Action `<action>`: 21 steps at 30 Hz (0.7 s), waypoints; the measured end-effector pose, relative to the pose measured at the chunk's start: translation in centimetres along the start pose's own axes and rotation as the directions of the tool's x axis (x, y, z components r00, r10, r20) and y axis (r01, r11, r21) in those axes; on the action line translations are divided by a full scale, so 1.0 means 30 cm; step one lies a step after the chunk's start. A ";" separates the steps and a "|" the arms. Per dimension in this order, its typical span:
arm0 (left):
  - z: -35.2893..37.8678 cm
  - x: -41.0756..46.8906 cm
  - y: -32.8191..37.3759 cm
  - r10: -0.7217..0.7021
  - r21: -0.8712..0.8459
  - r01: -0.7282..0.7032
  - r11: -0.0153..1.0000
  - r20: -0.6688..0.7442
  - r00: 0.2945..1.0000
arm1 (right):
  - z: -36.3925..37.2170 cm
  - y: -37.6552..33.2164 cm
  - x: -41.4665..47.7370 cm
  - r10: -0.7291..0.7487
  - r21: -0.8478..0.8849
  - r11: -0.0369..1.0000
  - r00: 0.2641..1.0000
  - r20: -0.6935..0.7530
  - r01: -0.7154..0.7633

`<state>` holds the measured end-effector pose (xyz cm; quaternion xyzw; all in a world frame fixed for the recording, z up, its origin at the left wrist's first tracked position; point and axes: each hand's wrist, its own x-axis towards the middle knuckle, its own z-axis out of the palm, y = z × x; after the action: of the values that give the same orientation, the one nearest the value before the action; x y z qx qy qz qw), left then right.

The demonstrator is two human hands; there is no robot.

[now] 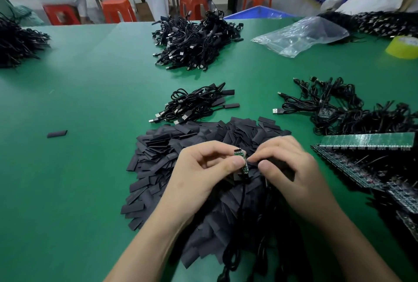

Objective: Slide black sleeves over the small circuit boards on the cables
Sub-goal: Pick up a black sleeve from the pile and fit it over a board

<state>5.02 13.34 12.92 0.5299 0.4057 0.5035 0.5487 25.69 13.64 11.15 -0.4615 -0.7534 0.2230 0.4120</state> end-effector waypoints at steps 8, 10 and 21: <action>-0.049 0.020 -0.026 0.190 0.467 -0.190 0.864 0.048 0.981 | 0.059 -0.075 -0.006 0.188 0.601 0.748 0.959 0.214 -0.281; -0.085 0.028 -0.034 0.185 0.696 -0.266 0.667 0.191 0.964 | 0.028 -0.066 0.005 0.248 0.768 0.558 0.946 0.208 -0.315; -0.107 0.030 -0.047 0.158 0.831 -0.419 0.365 0.388 0.908 | -0.031 0.019 0.036 0.364 0.636 0.617 0.885 0.290 -0.463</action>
<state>2.19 14.87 11.25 0.8595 0.4404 0.2269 0.1254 26.48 14.82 11.72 -0.4196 -0.5136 0.6057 0.4397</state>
